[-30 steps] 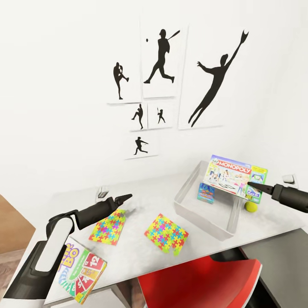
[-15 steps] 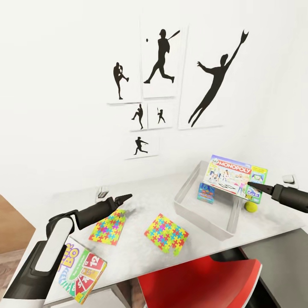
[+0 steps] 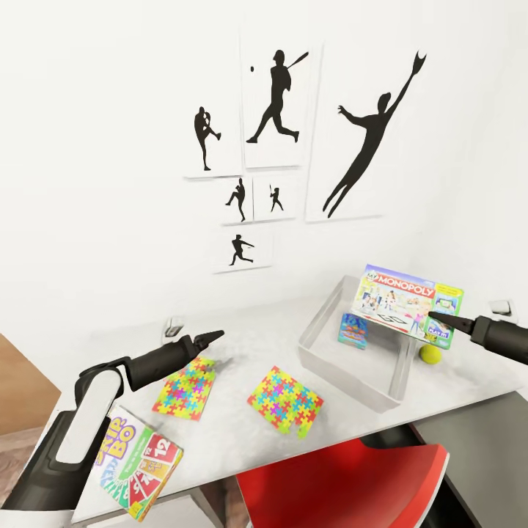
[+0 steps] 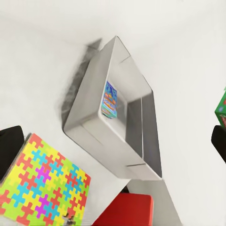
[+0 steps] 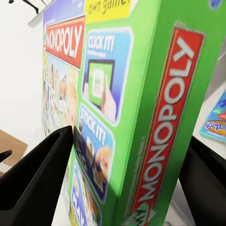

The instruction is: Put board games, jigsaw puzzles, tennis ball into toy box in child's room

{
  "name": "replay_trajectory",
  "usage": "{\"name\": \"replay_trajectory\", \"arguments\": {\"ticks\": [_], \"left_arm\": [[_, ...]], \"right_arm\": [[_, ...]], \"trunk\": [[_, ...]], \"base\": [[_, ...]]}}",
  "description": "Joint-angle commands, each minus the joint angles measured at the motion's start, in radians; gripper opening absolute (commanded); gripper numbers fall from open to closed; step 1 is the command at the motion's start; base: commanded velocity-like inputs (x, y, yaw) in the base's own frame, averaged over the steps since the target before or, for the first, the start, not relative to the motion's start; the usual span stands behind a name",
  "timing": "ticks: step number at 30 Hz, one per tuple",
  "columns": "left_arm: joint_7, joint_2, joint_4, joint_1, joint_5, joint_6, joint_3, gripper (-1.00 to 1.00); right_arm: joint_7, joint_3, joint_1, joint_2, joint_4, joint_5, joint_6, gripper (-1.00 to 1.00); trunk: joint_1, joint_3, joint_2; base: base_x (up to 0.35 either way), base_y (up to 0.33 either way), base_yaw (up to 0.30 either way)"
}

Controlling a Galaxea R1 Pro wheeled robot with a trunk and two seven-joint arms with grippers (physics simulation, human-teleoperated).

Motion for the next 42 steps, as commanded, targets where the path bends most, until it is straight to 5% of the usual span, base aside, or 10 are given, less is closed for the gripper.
{"name": "replay_trajectory", "arguments": {"ticks": [1, 11, 21, 31, 34, 42], "left_arm": [[-0.005, 0.003, -0.006, -0.005, 0.001, 0.008, 0.006, 1.0], [-0.003, 0.011, -0.021, -0.018, 0.059, 0.035, 0.062, 1.0], [-0.002, 0.012, -0.021, -0.02, 0.091, 0.037, 0.069, 1.0], [-0.002, 0.012, -0.019, -0.02, 0.092, 0.038, 0.07, 1.0], [-0.001, 0.012, -0.019, -0.02, 0.091, 0.038, 0.07, 1.0], [0.003, 0.011, -0.018, -0.02, 0.09, 0.038, 0.07, 1.0]], "right_arm": [[0.007, -0.007, 0.005, 0.002, -0.002, 0.006, 0.005, -1.0], [0.004, -0.024, 0.025, 0.015, -0.001, 0.011, 0.005, -1.0], [-0.006, -0.019, 0.025, 0.021, 0.007, 0.013, 0.005, -1.0], [-0.095, 0.037, -0.001, 0.038, 0.063, 0.012, 0.005, -1.0], [-0.115, 0.084, -0.058, 0.042, 0.152, 0.012, 0.005, -1.0], [-0.123, 0.128, -0.145, 0.044, 0.28, 0.012, 0.005, -1.0]], "trunk": [[0.001, -0.002, -0.002], [0.001, -0.002, -0.002], [0.001, -0.002, -0.002], [0.001, -0.002, -0.002], [0.001, -0.002, -0.002], [0.001, -0.002, -0.002]], "base": [[0.0, 0.0, 0.0], [0.0, 0.0, 0.0], [0.0, 0.0, 0.0], [0.0, 0.0, 0.0], [0.0, 0.0, 0.0], [0.0, 0.0, 0.0]]}}
